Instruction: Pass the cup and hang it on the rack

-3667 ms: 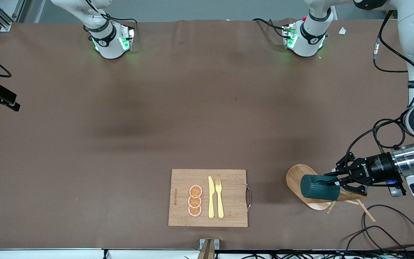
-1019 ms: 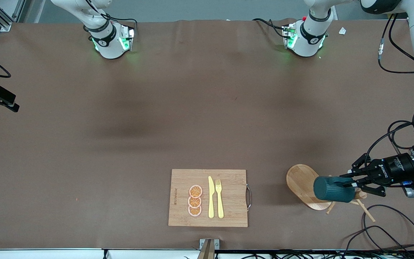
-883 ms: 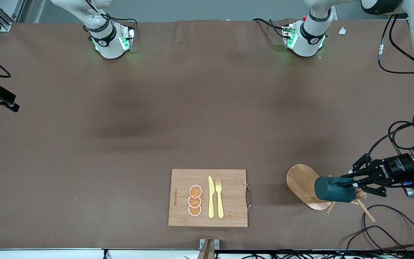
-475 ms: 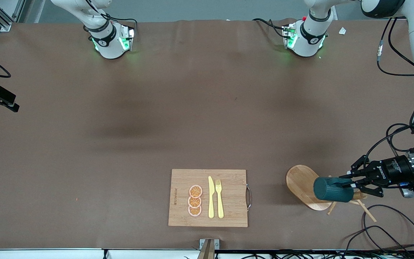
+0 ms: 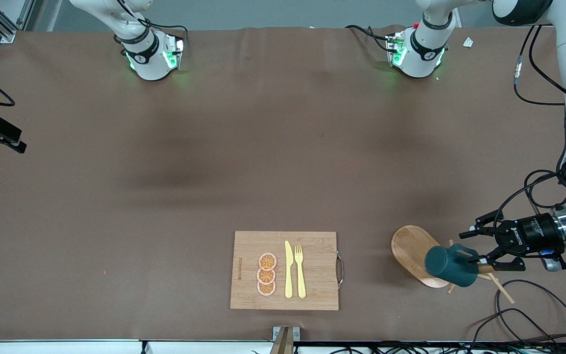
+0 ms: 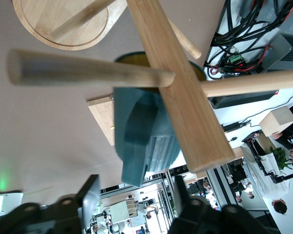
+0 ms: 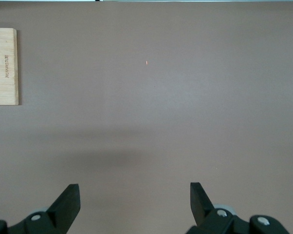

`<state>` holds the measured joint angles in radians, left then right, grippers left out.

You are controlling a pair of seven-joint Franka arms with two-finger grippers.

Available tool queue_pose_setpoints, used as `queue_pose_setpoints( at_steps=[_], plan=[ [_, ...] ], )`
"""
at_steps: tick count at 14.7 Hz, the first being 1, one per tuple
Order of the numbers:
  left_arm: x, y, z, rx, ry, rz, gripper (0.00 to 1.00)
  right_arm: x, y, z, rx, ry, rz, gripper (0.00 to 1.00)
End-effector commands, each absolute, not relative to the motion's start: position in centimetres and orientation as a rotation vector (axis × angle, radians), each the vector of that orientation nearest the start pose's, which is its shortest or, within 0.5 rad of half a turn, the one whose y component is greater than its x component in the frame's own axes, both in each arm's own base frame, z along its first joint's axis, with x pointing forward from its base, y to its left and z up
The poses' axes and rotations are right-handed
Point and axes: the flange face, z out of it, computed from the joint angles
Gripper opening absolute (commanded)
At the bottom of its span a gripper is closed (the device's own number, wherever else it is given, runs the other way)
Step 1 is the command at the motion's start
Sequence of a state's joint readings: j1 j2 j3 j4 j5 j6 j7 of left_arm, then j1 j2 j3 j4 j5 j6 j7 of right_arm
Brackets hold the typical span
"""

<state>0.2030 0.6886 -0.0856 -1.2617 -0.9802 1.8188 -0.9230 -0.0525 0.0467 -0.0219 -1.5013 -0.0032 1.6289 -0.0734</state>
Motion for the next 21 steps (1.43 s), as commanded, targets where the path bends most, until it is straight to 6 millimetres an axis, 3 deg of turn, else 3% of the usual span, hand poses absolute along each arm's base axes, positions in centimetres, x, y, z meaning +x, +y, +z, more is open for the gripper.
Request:
queue_pose_setpoints(
  at_steps=[1,4,10,15,18,21],
  plan=[
    [73.7,3.1,41.0,1.723,1.367,-0.562,1.0,56.7,-4.2,64.2,-3.158,-0.005,-0.136,1.0],
    [72.7,0.7,45.2,1.892,1.324,-0.479,1.0,56.7,-4.2,64.3,-3.159,-0.005,-0.139,1.0],
    [69.3,-6.4,51.6,2.281,1.141,-0.379,1.0,56.8,-4.2,64.3,-3.159,-0.008,-0.141,1.0],
    [67.5,-9.6,53.5,2.583,0.873,-0.24,1.0,56.8,-4.2,64.2,-3.161,-0.008,-0.138,1.0],
    [66.2,-12.1,55.6,2.781,0.644,-0.092,1.0,56.8,-4.2,64.2,-3.161,-0.008,-0.141,1.0],
    [65.5,-12.3,56.1,2.956,0.411,-0.019,1.0,56.8,-4.2,64.2,-3.161,-0.008,-0.141,1.0]
  ],
)
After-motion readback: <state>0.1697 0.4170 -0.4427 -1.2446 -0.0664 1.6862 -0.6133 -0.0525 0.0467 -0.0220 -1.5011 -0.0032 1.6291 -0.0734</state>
